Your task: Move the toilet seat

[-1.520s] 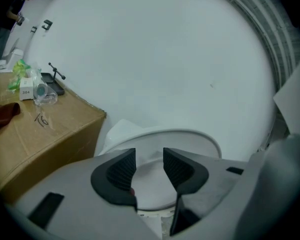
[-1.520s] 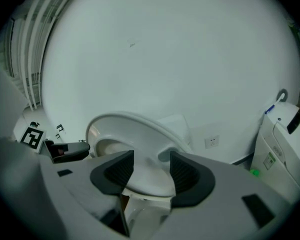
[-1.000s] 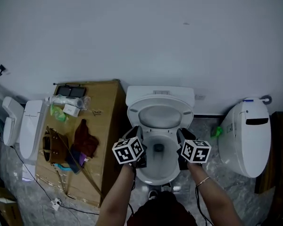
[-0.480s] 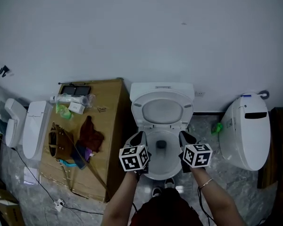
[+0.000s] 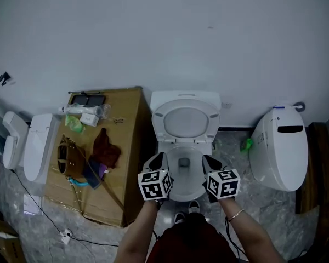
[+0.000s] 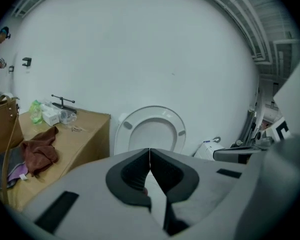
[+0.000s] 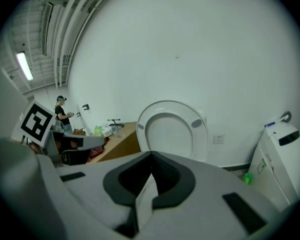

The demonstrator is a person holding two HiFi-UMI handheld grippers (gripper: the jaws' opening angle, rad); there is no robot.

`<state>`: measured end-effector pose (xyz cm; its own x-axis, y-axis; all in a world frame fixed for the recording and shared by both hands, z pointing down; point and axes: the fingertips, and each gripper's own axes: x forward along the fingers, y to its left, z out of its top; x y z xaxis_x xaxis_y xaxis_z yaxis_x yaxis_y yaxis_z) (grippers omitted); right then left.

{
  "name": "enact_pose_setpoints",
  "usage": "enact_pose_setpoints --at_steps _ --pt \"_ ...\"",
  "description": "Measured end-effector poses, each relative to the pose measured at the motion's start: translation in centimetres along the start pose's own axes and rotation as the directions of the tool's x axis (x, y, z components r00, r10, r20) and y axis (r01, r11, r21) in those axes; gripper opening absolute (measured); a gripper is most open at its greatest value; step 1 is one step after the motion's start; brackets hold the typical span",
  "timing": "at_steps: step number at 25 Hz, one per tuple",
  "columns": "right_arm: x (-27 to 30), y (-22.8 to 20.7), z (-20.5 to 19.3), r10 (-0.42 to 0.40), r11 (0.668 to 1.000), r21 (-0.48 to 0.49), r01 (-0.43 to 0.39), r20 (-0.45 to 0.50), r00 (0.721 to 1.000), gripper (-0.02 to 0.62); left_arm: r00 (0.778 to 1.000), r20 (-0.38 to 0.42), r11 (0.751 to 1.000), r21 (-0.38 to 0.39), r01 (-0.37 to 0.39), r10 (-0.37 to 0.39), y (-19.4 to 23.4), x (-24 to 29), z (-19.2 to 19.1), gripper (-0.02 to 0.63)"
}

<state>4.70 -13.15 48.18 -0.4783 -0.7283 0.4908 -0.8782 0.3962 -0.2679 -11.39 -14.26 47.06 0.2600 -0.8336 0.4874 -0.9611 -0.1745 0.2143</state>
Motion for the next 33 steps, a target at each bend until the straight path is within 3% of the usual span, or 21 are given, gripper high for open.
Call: enact_pose_setpoints --at_steps 7,33 --pt "-2.8 1.9 1.1 -0.002 1.000 -0.017 0.004 0.068 0.998 0.015 1.000 0.024 1.000 0.024 0.002 -0.003 0.0 -2.8 -0.1 0.028" --pt "-9.5 7.2 1.1 0.017 0.993 -0.116 0.003 0.175 0.984 0.015 0.994 0.112 0.998 0.063 -0.002 -0.005 0.9 -12.3 -0.9 0.026"
